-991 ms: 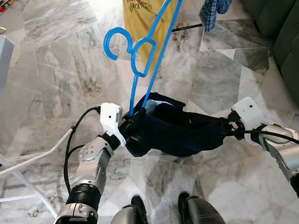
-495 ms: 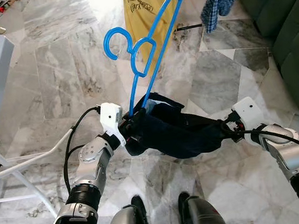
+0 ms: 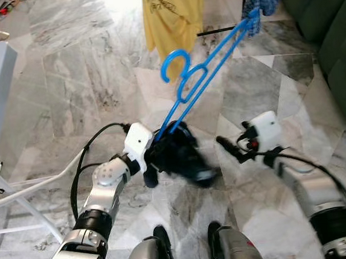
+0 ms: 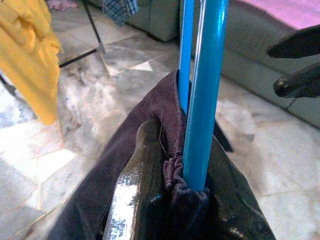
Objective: Hang hanger
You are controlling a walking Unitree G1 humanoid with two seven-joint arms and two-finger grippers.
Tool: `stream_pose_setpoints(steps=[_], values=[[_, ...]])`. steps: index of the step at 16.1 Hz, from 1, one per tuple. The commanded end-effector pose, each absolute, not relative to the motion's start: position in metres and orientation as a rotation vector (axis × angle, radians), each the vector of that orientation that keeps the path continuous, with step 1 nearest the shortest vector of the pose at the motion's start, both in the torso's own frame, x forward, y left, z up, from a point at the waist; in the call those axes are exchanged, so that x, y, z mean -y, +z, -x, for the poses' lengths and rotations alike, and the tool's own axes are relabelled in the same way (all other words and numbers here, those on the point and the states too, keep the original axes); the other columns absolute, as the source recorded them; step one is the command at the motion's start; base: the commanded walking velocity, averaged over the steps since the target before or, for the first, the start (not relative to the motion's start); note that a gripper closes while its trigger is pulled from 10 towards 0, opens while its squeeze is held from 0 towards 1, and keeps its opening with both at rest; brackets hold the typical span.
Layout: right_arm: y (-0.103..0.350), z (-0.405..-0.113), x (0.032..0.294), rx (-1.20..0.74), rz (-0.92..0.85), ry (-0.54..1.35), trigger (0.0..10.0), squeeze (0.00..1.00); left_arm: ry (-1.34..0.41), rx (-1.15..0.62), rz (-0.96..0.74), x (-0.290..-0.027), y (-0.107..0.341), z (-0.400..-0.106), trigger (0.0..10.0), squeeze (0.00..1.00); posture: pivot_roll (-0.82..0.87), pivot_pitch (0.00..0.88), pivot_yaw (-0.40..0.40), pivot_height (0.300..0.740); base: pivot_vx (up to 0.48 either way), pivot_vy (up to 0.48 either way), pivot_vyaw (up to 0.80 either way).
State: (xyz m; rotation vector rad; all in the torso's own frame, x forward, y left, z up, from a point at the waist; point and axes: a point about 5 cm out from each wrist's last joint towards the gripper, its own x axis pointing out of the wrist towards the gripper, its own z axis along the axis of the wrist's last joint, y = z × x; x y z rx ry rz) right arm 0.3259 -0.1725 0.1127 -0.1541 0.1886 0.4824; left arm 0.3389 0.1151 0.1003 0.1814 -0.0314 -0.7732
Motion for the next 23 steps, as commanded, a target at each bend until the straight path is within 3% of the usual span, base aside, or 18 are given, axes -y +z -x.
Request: stream_pose_setpoints(steps=[1, 2, 3, 4, 6, 8, 10, 11, 12, 13, 14, 18, 23], values=[[0.106, -0.319, 0.164, -0.214, 0.170, 0.520, 10.0, 1.00, -0.752, 0.018, -0.215, -0.122, 0.090, -0.333, 3.6, 0.00, -0.15, 0.289, 0.090, 0.740, 0.000, 0.000, 0.00], [0.103, -0.318, 0.162, -0.228, 0.250, 0.531, 10.0, 0.96, -0.715, -0.009, -0.227, -0.127, 0.084, -0.332, 5.3, 0.00, -0.15, 0.284, 0.081, 0.740, 0.000, 0.000, 0.00], [0.099, -0.316, 0.161, -0.251, 0.309, 0.554, 10.0, 0.27, -0.689, -0.028, -0.234, -0.131, 0.080, -0.331, 6.5, 0.00, -0.15, 0.282, 0.074, 0.740, 0.000, 0.000, 0.00], [0.097, -0.312, 0.159, -0.277, 0.342, 0.624, 10.0, 0.00, -0.662, -0.051, -0.257, -0.137, 0.076, -0.330, 6.4, 0.00, -0.15, 0.280, 0.070, 0.740, 0.000, 0.000, 0.00], [0.108, -0.303, 0.162, -0.271, 0.461, 0.773, 10.0, 0.00, -0.675, -0.057, -0.343, -0.141, 0.077, -0.332, 9.2, 0.00, -0.15, 0.278, 0.053, 0.740, 0.000, 0.000, 0.00], [0.140, -0.301, 0.174, -0.224, 0.544, 0.847, 10.0, 0.00, -0.748, -0.068, -0.495, -0.145, 0.080, -0.333, 9.6, 0.00, -0.15, 0.281, 0.047, 0.740, 0.000, 0.000, 0.00], [0.175, -0.299, 0.188, -0.181, 0.616, 0.882, 10.0, 0.00, -0.818, -0.104, -0.626, -0.153, 0.079, -0.332, 9.3, 0.00, -0.15, 0.278, 0.052, 0.740, 0.000, 0.000, 0.00], [0.193, -0.298, 0.195, -0.167, 0.655, 0.889, 10.0, 0.00, -0.834, -0.143, -0.678, -0.161, 0.076, -0.331, 8.7, 0.00, -0.16, 0.276, 0.060, 0.740, 0.000, 0.000, 0.00], [0.203, -0.295, 0.199, -0.164, 0.676, 0.898, 10.0, 0.00, -0.839, -0.185, -0.709, -0.167, 0.072, -0.330, 7.5, 0.00, -0.16, 0.275, 0.062, 0.740, 0.000, 0.000, 0.00], [0.210, -0.292, 0.201, -0.164, 0.692, 0.909, 10.0, 0.00, -0.836, -0.215, -0.729, -0.172, 0.070, -0.330, 7.7, 0.00, -0.16, 0.274, 0.066, 0.740, 0.000, 0.000, 0.00], [0.215, -0.289, 0.203, -0.165, 0.702, 0.915, 10.0, 0.00, -0.836, -0.225, -0.736, -0.175, 0.069, -0.329, 7.0, 0.00, -0.17, 0.273, 0.070, 0.740, 0.000, 0.000, 0.00], [0.206, -0.284, 0.214, -0.240, 0.645, 0.931, 10.0, 0.00, -0.975, -0.108, -0.793, -0.158, 0.084, -0.331, 5.5, 0.00, -0.17, 0.277, 0.079, 0.740, 0.000, 0.000, 0.00], [0.193, -0.287, 0.218, -0.325, 0.716, 0.987, 10.0, 0.00, -1.144, 0.052, -0.841, -0.138, 0.104, -0.330, 5.5, 0.00, -0.15, 0.284, 0.079, 0.740, 0.000, 0.000, 0.00]])
